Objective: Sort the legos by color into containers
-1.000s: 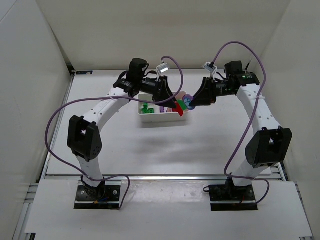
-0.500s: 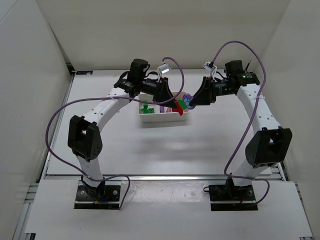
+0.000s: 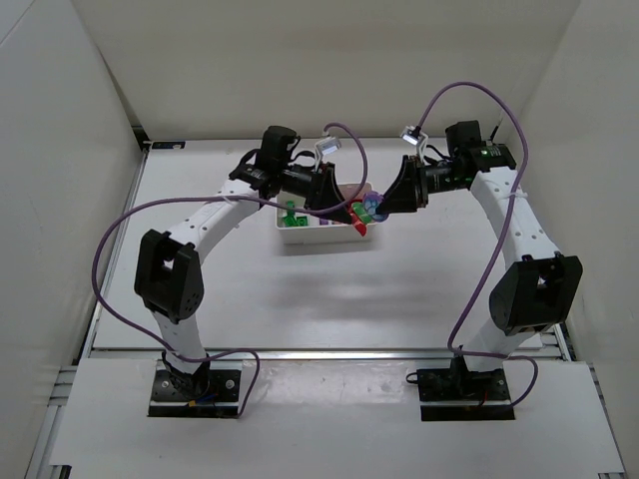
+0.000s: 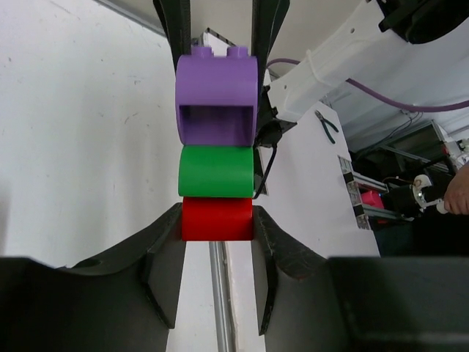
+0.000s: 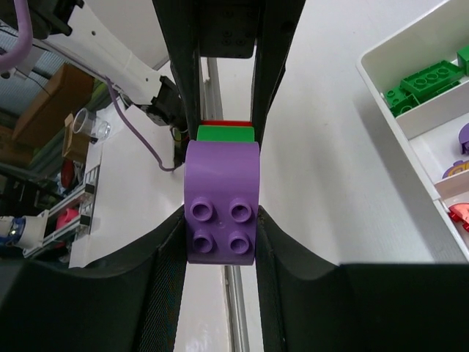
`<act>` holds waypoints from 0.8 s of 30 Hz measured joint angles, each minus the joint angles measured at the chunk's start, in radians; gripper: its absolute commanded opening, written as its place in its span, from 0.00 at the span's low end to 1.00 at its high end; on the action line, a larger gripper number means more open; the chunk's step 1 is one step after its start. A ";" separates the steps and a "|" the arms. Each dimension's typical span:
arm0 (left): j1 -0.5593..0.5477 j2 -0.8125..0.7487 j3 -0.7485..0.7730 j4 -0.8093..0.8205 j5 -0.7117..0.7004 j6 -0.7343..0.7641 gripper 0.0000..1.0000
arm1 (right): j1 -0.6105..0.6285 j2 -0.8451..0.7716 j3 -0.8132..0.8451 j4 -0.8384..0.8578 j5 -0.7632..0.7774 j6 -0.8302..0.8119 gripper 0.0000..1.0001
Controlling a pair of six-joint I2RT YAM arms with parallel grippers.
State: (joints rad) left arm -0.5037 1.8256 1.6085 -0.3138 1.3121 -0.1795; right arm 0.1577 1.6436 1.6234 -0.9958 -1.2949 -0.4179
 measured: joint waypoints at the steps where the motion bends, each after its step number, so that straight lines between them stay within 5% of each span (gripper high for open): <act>1: 0.000 -0.003 -0.013 -0.007 0.000 0.014 0.18 | 0.002 0.000 0.000 -0.003 0.006 -0.003 0.00; 11: -0.002 -0.080 -0.199 -0.206 -0.033 0.200 0.17 | -0.093 0.000 0.037 0.008 0.011 0.007 0.00; 16: -0.002 -0.084 -0.205 -0.177 -0.147 0.215 0.16 | -0.128 -0.001 0.034 0.011 0.021 0.017 0.00; 24: -0.042 0.082 0.045 -0.126 -0.516 0.190 0.14 | -0.174 -0.023 -0.040 0.032 0.100 0.055 0.00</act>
State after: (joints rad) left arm -0.5461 1.9072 1.6531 -0.4400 0.7959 0.0105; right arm -0.0166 1.6207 1.5833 -0.9634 -1.1954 -0.3626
